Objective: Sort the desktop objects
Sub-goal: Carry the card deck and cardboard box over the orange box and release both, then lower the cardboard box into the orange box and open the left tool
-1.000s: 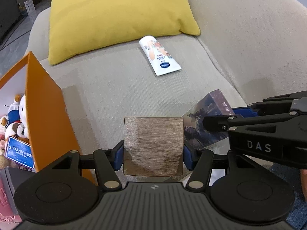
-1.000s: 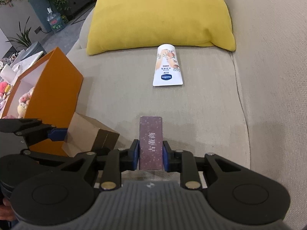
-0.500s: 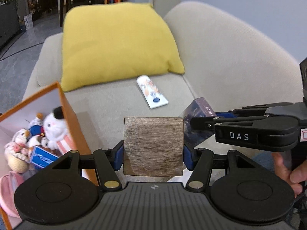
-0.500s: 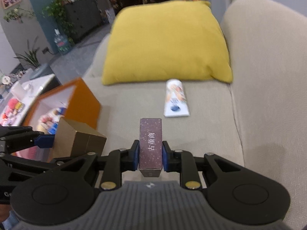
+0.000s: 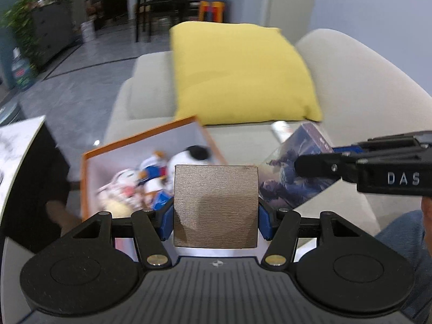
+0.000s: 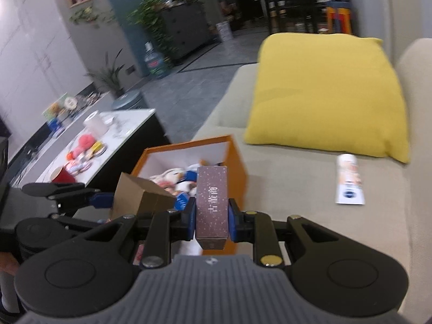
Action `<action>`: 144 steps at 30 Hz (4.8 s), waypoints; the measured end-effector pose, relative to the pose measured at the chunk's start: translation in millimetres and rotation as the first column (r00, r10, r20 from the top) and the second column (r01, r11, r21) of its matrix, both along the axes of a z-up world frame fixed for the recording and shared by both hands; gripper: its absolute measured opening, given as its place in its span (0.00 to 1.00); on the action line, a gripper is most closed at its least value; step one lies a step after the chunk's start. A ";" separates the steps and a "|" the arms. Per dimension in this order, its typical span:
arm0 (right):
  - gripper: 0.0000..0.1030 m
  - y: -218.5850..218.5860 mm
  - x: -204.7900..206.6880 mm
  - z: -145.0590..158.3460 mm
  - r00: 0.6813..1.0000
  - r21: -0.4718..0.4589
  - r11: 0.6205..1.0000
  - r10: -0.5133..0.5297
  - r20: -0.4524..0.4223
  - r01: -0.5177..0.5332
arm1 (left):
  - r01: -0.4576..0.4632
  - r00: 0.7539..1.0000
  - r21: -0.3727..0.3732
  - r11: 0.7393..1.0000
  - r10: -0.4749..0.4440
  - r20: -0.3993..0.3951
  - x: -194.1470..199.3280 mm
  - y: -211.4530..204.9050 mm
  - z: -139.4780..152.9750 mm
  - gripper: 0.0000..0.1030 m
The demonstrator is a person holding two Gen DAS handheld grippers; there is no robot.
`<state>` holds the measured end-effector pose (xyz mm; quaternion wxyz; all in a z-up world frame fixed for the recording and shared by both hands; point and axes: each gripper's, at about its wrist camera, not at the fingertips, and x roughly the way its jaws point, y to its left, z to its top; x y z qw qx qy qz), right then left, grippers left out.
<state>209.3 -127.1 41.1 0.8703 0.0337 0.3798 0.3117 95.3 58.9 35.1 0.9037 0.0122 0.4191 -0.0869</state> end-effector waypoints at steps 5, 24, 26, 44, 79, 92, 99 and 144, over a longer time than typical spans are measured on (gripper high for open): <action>0.24 49.4 7.7 -20.4 0.998 -0.053 0.997 0.047 -0.042 -0.049 | -0.064 0.998 -0.031 0.997 0.064 -0.009 -4.9 39.8 -4.8 0.66; 0.24 131.0 42.9 -102.9 0.972 -0.184 0.982 -0.012 -0.234 -0.032 | -0.033 0.999 -0.082 0.996 0.033 0.005 -4.7 89.6 -41.1 0.66; 0.24 135.3 44.7 -106.5 0.970 -0.193 0.980 -0.010 -0.241 -0.038 | -0.023 1.000 -0.075 0.997 0.024 0.011 -5.3 89.7 -41.6 0.66; 0.34 117.7 48.4 -93.6 0.948 -0.082 0.996 0.008 -0.319 -0.036 | 0.046 0.999 -0.054 0.997 -0.045 0.022 -7.9 81.1 -40.0 0.66; 0.39 5.6 55.1 -90.9 0.981 -0.225 0.974 -0.034 -0.190 -0.010 | 0.711 0.700 0.358 0.605 -0.564 -0.437 65.4 -61.6 -123.1 0.67; 0.40 -4.7 61.2 -105.8 0.972 -0.224 0.974 -0.046 -0.229 -0.007 | 0.755 0.650 0.354 0.553 -0.557 -0.516 75.0 -63.7 -140.7 0.71; 0.39 -3.1 59.4 -108.9 0.973 -0.238 0.971 -0.039 -0.226 -0.017 | 0.756 0.650 0.349 0.554 -0.567 -0.507 71.5 -53.8 -131.6 0.70; 0.39 -28.2 45.8 -110.1 0.972 -0.281 0.959 -0.095 -0.215 0.031 | 0.768 0.640 0.390 0.508 -0.603 -0.476 59.3 -46.0 -109.7 0.69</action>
